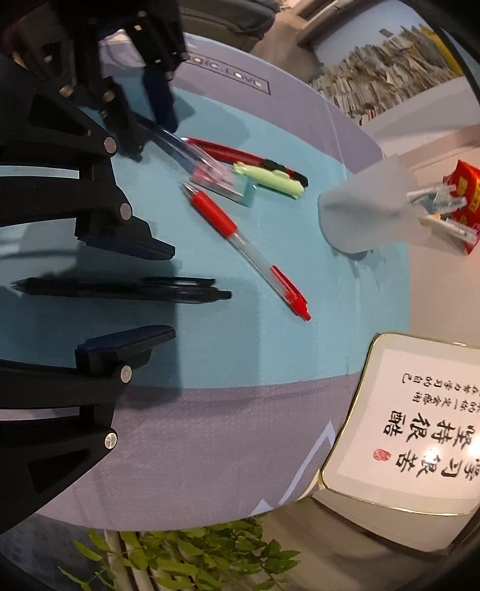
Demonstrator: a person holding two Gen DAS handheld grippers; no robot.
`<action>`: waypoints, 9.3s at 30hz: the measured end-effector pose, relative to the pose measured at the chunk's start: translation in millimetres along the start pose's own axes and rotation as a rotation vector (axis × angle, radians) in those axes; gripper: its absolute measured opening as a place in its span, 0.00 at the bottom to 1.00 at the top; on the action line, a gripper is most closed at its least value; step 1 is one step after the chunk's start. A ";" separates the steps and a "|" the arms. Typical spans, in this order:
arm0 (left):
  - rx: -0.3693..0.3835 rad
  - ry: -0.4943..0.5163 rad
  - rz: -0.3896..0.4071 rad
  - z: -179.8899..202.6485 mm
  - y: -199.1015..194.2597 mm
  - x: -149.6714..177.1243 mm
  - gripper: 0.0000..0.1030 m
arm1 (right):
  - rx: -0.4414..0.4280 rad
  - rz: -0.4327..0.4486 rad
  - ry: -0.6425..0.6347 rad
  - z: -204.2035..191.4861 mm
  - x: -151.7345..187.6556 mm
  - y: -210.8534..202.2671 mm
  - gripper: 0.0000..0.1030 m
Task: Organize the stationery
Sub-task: 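Close the left tool on the dark blue pen while the right tool regrips the black pen, then lift the dark blue pen and black pen and carry them toward the frosted cup, then lower the dark blue pen into the frosted cup and open the left tool, then lower the black pen into the frosted cup and open the right tool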
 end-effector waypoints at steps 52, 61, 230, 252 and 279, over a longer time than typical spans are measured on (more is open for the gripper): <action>-0.129 -0.048 0.127 -34.1 -65.9 0.2 0.10 | -0.097 0.107 -0.032 -30.1 11.9 -44.9 0.16; -0.134 -0.045 0.212 -30.2 -94.9 -15.0 0.10 | -0.125 0.216 -0.008 -34.4 1.3 -85.7 0.16; -0.158 -0.182 0.517 -97.0 -135.7 -57.5 0.49 | -0.240 0.482 0.048 -62.8 -204.4 -148.0 0.08; -0.149 -0.185 0.482 -97.7 -127.0 -45.2 0.49 | -0.215 0.336 0.046 -67.3 -184.5 -84.4 0.08; -0.142 -0.176 0.372 -82.3 -86.2 -44.6 0.49 | -0.080 0.330 0.020 -35.9 -102.5 -92.1 0.08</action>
Point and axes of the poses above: each gripper's, at about its wrist camera, not at the fingertips, and y roughly the way its jaws point, z to its right, x to its underside, the point moved 7 cm from there along y, roughly the way its jaws point, and after that the axes turned 8 degrees about x, right-handed, at the moved point
